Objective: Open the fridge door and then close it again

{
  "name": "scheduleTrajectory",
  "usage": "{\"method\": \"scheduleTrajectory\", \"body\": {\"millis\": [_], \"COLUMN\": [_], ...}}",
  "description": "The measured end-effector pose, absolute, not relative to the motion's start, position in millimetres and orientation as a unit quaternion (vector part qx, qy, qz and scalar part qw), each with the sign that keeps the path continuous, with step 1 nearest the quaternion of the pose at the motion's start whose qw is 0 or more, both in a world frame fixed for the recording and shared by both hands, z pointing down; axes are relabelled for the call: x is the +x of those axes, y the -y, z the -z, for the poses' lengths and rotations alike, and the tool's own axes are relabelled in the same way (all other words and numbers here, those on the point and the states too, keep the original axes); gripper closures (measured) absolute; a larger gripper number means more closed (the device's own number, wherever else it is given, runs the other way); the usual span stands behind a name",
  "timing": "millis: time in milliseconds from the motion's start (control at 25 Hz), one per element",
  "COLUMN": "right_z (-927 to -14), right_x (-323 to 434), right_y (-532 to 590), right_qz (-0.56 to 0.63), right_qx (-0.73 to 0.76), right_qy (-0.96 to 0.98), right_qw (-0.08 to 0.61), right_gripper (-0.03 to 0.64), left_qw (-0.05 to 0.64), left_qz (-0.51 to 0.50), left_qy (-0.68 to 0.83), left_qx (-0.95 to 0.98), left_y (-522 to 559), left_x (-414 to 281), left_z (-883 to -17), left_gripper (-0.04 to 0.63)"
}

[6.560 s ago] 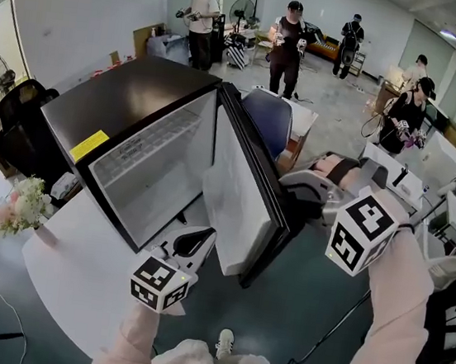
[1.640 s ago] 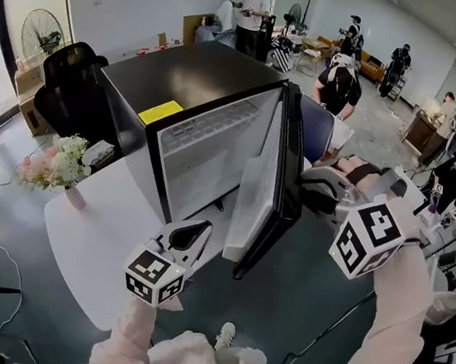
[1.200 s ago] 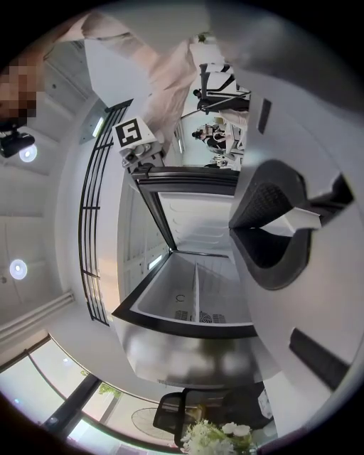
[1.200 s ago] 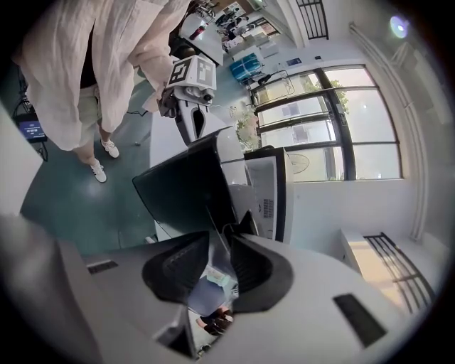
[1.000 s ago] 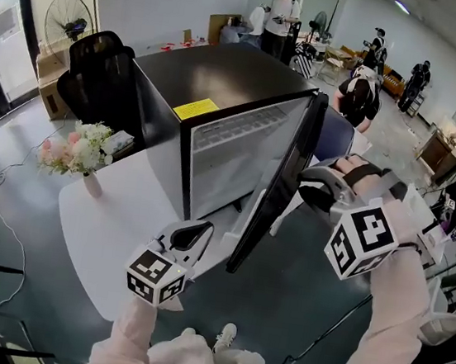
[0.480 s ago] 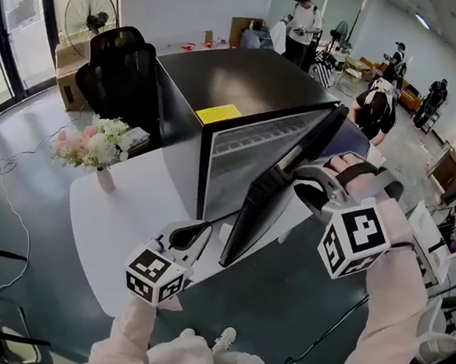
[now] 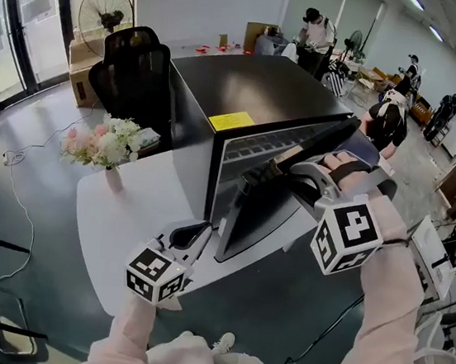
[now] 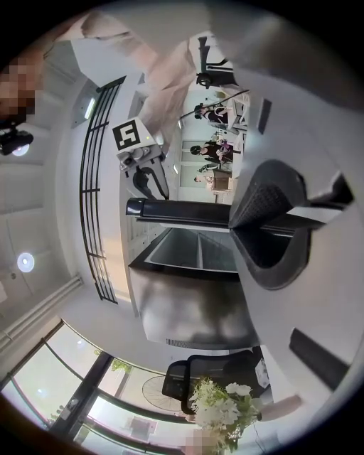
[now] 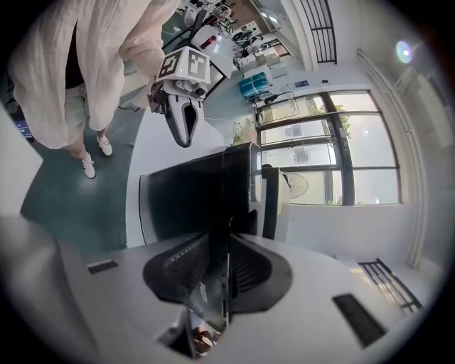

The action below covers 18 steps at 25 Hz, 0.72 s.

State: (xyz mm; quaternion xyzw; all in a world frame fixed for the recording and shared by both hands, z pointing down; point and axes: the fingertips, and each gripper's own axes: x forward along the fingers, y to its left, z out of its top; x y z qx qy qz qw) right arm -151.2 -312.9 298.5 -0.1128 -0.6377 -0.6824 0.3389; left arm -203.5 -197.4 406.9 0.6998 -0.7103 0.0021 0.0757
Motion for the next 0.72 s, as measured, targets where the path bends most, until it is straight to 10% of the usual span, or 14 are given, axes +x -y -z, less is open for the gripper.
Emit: {"method": "scheduleTrajectory", "body": {"millis": [720], "right_z": [-297], "right_x": [-192], "right_y": [316], "right_qz": [0.682], "right_qx": [-0.124], "right_qy": [0.651], "right_qw": [0.311], "right_gripper": [0.537], "left_qw": [0.072], "left_qz": [-0.001], "left_qy": [0.748], "left_qx": [0.659], "left_y": [185], "left_x": [-223], "left_z": [-404], "left_gripper": [0.584]}}
